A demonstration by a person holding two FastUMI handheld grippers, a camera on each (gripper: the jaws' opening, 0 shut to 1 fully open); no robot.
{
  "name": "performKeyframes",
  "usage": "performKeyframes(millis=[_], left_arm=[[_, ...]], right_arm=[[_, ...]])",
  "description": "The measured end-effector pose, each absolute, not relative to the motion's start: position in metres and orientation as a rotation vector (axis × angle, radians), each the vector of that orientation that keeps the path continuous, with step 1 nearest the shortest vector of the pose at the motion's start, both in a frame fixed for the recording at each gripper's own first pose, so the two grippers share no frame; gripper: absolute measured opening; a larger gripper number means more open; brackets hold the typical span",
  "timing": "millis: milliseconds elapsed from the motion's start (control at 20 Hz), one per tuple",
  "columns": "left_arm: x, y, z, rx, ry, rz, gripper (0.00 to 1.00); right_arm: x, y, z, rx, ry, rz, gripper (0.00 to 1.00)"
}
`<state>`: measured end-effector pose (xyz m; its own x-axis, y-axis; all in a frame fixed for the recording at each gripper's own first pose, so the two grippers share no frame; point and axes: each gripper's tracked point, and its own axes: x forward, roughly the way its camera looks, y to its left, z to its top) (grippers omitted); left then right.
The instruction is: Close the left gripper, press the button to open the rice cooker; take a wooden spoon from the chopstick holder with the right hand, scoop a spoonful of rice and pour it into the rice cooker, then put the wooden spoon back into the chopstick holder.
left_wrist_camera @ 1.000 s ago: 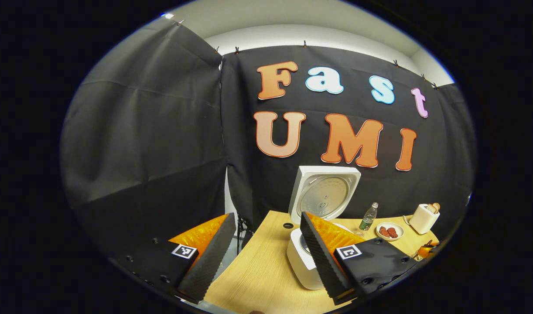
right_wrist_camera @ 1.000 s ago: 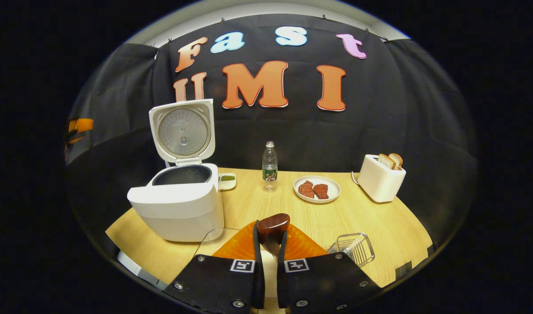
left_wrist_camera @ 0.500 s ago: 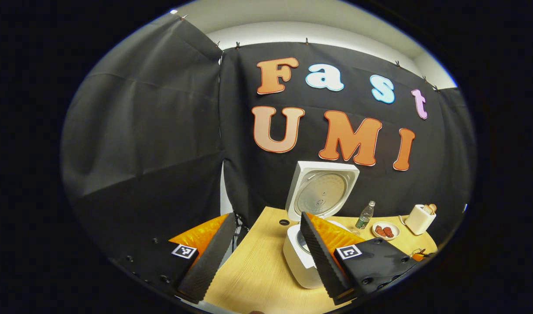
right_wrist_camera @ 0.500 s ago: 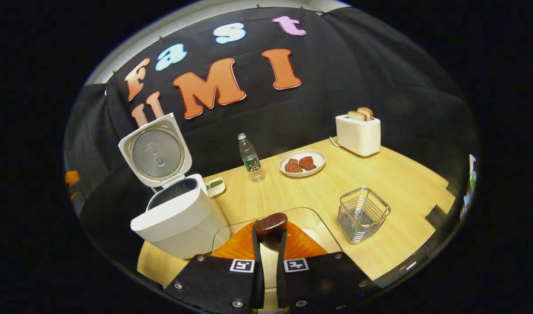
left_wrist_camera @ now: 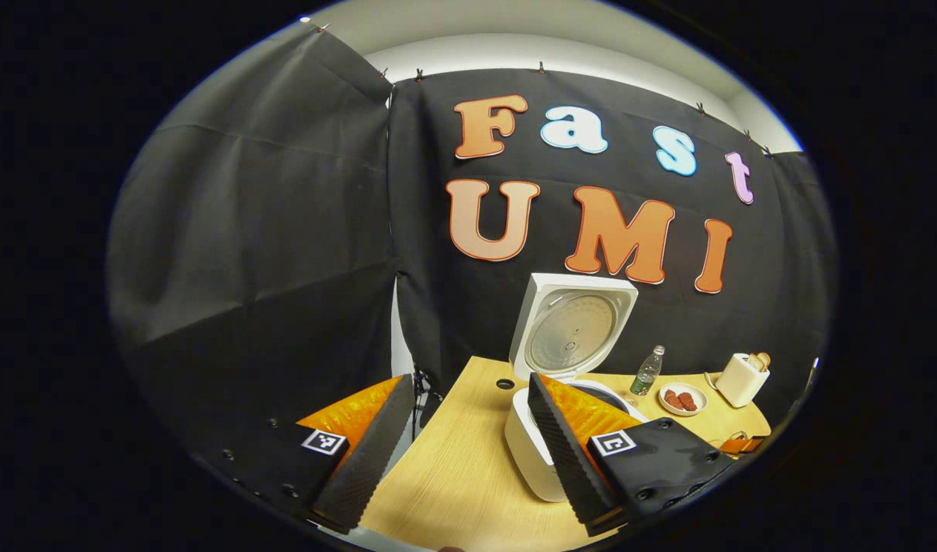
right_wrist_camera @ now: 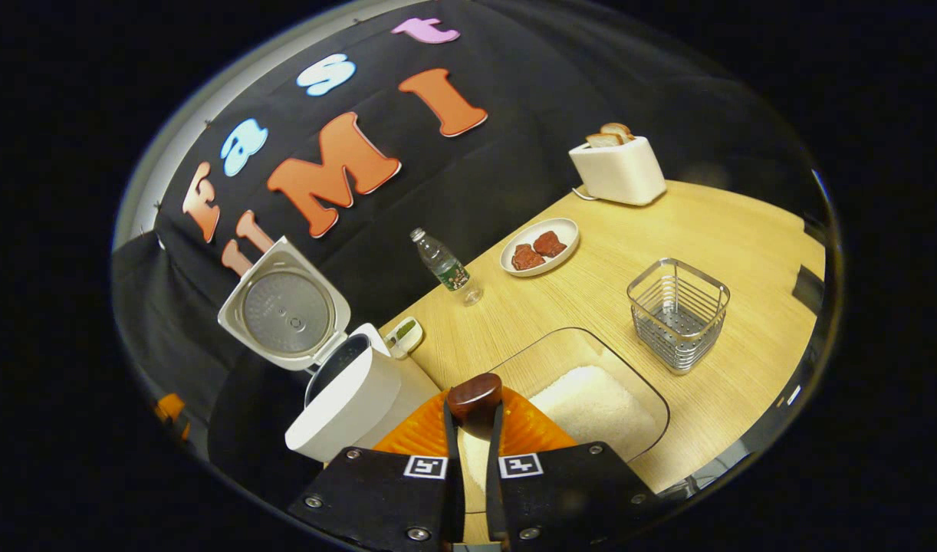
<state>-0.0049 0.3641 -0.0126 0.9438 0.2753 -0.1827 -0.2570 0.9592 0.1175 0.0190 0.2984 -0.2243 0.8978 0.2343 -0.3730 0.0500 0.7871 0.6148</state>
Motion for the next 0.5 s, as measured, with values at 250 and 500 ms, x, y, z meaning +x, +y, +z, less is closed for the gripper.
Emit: performKeyframes(millis=[250, 500], left_arm=[[-0.002, 0.354, -0.013, 0.078, 0.198, 0.253, 1.0], [0.001, 0.336, -0.013, 0.075, 0.197, 0.223, 1.0]], right_arm=[[0.028, 0.269, -0.243, 0.989, 0.513, 0.048, 0.11], [0.028, 0.251, -0.265, 1.271, 0.54, 0.028, 0.1]])
